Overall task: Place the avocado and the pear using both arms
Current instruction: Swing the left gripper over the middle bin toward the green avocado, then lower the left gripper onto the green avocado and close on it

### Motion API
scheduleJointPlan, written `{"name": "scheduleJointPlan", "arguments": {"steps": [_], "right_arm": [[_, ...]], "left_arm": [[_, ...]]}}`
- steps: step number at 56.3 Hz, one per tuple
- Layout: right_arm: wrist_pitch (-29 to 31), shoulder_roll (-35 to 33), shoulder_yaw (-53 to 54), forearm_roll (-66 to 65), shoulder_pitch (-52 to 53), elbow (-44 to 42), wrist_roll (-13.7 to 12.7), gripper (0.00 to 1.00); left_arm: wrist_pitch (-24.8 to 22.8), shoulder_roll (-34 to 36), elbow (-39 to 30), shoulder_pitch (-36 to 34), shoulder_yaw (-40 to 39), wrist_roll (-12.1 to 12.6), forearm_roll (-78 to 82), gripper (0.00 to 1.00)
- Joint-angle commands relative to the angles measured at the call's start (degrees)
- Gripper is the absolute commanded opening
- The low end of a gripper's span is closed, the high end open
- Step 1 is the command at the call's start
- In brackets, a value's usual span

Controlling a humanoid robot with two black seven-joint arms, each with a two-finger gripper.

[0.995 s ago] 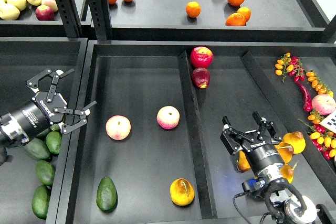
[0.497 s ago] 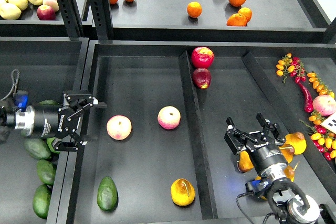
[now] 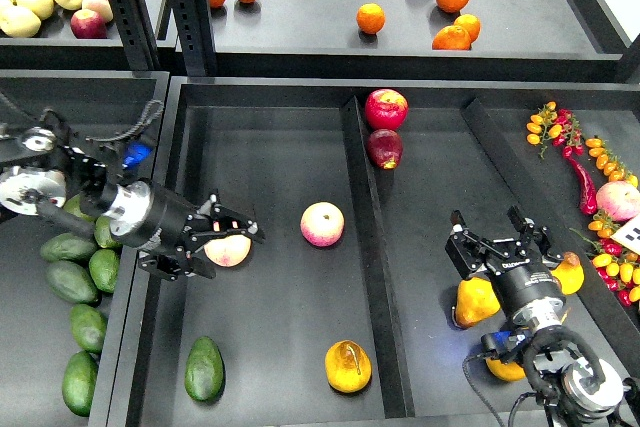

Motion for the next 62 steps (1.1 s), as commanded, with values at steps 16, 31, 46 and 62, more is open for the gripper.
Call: {"name": "scheduleJointPlan", "arguments": {"steps": [16,31,46,62], "right_arm": [[-0.1,0.0,0.0,-0.1,2.9,-0.4,0.0,1.0],[-0.2,0.0,0.0,-0.1,5.5,-1.2,0.0,1.0],[-0.2,0.0,-0.2,0.3,6.1,-1.1,-0.3,1.0],[-0.1,0.0,-0.7,0.3,6.2,-1.0,-0.4,1.0]], "left_arm": [[0.0,-5.4,0.3,-1.6,8.7,0.0,9.8,1.0],[0.0,-6.4,0.6,-1.3,13.4,0.0,10.6,1.0],[0.0,-6.3,1.0,-0.6,17.5,0.0,10.4,1.0],[0.0,-6.7,3.4,3.6,18.0,0.0,10.4,1.0]]}}
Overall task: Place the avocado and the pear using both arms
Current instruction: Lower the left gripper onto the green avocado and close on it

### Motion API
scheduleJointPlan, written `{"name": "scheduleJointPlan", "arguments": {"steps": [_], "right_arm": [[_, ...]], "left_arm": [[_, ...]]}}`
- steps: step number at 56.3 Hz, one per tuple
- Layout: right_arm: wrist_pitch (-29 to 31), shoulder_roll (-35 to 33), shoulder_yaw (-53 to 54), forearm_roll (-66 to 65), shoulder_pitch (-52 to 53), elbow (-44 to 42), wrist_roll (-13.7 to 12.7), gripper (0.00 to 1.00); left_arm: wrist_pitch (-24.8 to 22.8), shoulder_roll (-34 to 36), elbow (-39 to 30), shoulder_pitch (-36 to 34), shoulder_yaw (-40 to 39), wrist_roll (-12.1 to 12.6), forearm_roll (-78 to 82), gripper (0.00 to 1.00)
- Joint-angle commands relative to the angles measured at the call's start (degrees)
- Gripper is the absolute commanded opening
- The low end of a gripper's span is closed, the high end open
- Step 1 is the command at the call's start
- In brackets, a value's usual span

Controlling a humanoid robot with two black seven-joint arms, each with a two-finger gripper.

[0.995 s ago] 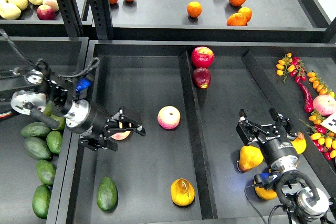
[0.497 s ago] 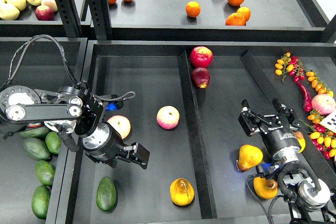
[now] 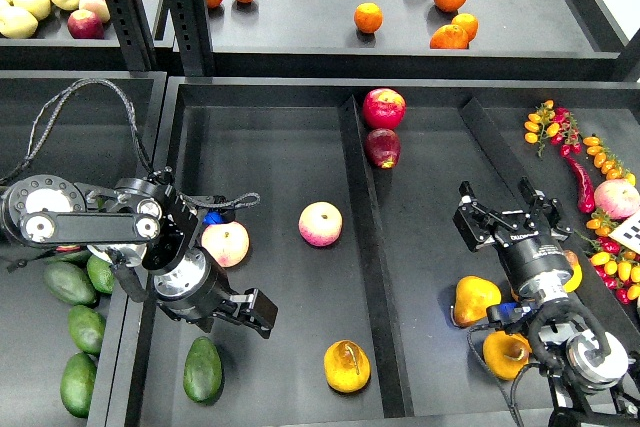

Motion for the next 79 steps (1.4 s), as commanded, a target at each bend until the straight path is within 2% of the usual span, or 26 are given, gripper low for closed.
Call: {"name": "scheduleJointPlan", "arguments": {"steps": [1,53,79], "right_arm": [[0.1,0.0,-0.3,0.0,0.0,0.0,-0.1,1.0],[0.1,0.0,-0.6,0.1,0.5,0.0,-0.2,1.0],[0.2,0.0,-0.5,0.4,0.5,0.1,-0.2,1.0]], "left_arm": [[0.0,-0.1,1.0,1.5,0.0,0.0,0.0,1.0],[0.0,-6.5,11.4,5.5,-1.0,0.0,-0.5,1.0],[0.0,-6.9,14.1,6.9,-0.9,0.0,-0.5,1.0]]}}
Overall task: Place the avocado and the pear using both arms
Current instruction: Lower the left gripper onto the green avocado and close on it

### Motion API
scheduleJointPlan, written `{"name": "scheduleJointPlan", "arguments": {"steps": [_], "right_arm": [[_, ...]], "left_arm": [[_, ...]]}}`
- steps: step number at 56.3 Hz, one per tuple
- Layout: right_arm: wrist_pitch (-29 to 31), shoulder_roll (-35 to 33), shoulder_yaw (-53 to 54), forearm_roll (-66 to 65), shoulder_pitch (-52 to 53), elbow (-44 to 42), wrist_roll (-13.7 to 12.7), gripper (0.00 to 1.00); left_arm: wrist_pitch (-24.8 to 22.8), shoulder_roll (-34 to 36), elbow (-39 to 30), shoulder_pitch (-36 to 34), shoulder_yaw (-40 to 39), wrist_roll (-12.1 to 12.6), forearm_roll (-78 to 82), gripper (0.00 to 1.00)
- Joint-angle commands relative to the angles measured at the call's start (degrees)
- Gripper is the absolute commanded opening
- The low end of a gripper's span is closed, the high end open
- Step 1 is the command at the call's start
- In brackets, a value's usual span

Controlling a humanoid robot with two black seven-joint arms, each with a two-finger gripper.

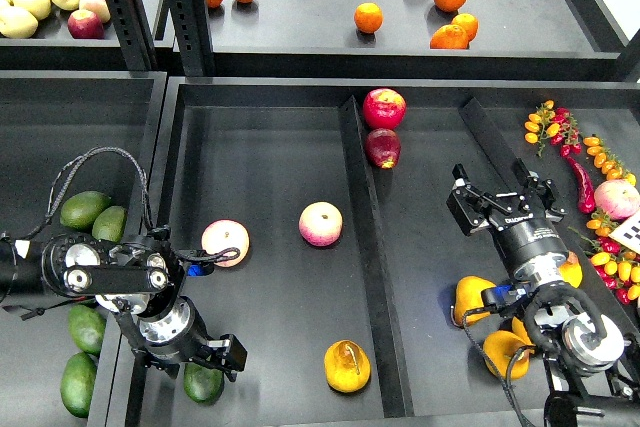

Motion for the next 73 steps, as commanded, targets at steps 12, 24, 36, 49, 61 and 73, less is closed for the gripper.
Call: {"name": "scheduleJointPlan", "arguments": {"steps": [12,24,36,49,61,73], "right_arm": [[0.1,0.0,0.3,0.2,0.0,0.3,0.0,1.0],[0.2,0.0,0.3,0.2,-0.1,0.3,0.0,1.0],[0.3,0.0,0.5,0.2,-0.1,0.3,0.0,1.0],[0.6,0.0,0.8,0.2,-0.2,0.3,0.0,1.0],[0.6,0.0,0.8,0.2,-0.2,0.3,0.0,1.0],[0.6,0.0,0.7,0.2,-0.1,0.3,0.0,1.0]], "left_arm": [[0.0,-0.4,2.0,0.8,0.1,0.0,0.1,0.99],[0.0,-1.9,3.5,0.9,0.1,0.0,0.0,0.99],[0.0,-2.3,3.7,1.0,0.5,0.0,-0.3,0.97],[0.0,-2.6,4.9,1.0,0.1,0.0,-0.9,0.8],[0.0,-2.5,5.0,0.8,0.1,0.0,-1.0,0.69],[0.0,-2.2,5.4,0.4,0.1,0.0,-3.2,0.52]]}}
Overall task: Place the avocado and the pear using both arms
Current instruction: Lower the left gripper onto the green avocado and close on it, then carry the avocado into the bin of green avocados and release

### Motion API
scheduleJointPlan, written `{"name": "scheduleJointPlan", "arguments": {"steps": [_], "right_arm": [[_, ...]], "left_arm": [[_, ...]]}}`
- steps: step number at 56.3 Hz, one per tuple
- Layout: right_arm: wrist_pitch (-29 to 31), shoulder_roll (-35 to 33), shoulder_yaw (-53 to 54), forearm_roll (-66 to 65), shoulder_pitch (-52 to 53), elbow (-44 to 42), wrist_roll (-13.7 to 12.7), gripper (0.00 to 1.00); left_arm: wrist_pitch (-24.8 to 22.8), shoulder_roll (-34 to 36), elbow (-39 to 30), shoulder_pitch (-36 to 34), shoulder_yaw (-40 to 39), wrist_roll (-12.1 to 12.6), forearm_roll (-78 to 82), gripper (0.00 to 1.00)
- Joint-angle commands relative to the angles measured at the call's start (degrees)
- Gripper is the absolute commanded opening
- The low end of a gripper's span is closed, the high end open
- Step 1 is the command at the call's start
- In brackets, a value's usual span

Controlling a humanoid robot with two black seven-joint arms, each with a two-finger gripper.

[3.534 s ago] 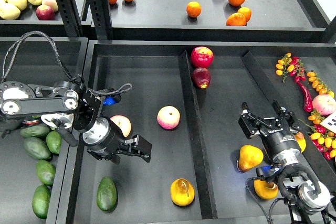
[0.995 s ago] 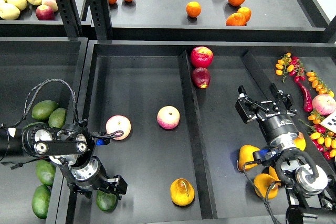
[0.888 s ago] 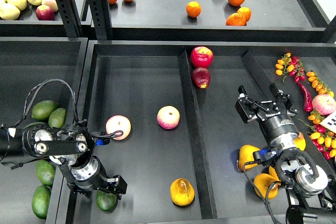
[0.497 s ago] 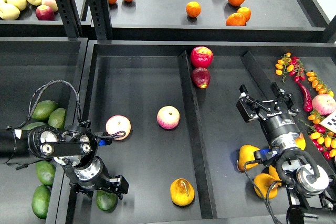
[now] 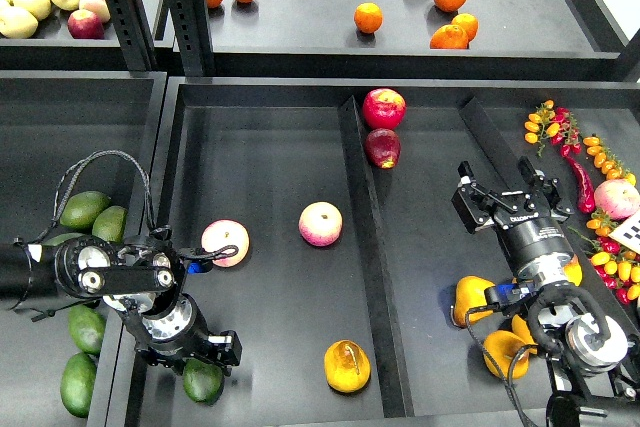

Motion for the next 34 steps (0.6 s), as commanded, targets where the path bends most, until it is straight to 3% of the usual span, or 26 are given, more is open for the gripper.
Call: {"name": "scheduleJointPlan", "arguments": {"steps": [1,11,21,34], "right_arm": [[0.0,0.0,0.1,0.0,0.1,-0.1,0.0,1.0],[0.1,0.0,0.3,0.0,0.0,-0.1,0.2,1.0],[0.1,0.0,0.3,0.0,0.1,-0.3,0.2,1.0],[0.2,0.0,0.3,0.0,0.1,-0.4,0.3,1.0]], "left_arm": [[0.0,0.1,0.4,-0.1,0.1,0.0,-1.6,0.51],[0.0,-0.3,0.4,-0.1,0.0,0.0,-2.2,0.44],[0.0,-0.3,0.4,0.0,0.1,0.0,-5.1,0.29],[0.0,-0.2,0.5,-0.1,0.1,0.0,-5.2,0.24]]}}
